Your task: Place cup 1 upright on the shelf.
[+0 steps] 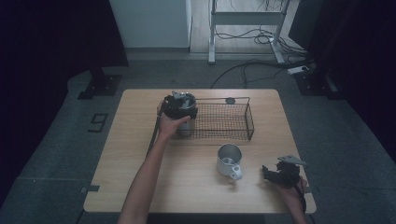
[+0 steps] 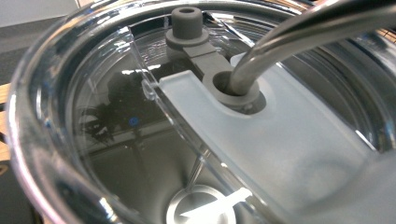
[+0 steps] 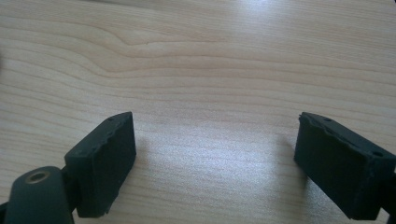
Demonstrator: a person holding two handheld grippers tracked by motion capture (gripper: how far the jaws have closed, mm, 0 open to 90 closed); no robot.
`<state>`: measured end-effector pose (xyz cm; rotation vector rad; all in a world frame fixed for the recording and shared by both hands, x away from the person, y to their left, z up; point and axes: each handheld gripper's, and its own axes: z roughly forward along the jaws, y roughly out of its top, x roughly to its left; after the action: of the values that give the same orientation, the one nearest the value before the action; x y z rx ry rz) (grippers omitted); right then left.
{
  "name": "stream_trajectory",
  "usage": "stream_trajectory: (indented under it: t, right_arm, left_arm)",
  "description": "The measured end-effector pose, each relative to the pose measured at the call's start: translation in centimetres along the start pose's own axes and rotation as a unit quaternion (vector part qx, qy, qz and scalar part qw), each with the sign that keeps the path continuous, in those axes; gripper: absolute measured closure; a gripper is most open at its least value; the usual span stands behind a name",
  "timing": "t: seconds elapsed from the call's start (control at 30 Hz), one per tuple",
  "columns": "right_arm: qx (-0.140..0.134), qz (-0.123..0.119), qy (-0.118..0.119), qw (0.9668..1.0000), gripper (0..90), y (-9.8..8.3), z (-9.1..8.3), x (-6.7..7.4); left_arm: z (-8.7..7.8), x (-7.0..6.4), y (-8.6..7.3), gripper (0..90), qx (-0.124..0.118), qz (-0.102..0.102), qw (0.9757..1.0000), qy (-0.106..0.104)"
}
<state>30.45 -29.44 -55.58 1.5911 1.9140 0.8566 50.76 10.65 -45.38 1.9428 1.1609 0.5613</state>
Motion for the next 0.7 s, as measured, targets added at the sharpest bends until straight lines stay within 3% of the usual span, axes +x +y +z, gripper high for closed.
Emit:
stream_trajectory:
  t: [0.37, 0.7]
  right_arm:
    - [0.000, 0.000, 0.000, 1.0000, 12.4, 0.00, 0.00, 0.00]
    - [0.000, 0.000, 0.000, 1.0000, 12.4, 0.00, 0.00, 0.00]
  left_arm:
    - [0.18, -0.55, -0.13, 3.7, 0.012, 0.010, 0.9999, 0.002]
    - [-0.08, -0.11, -0.45, 3.6, 0.012, -0.001, 0.9999, -0.003]
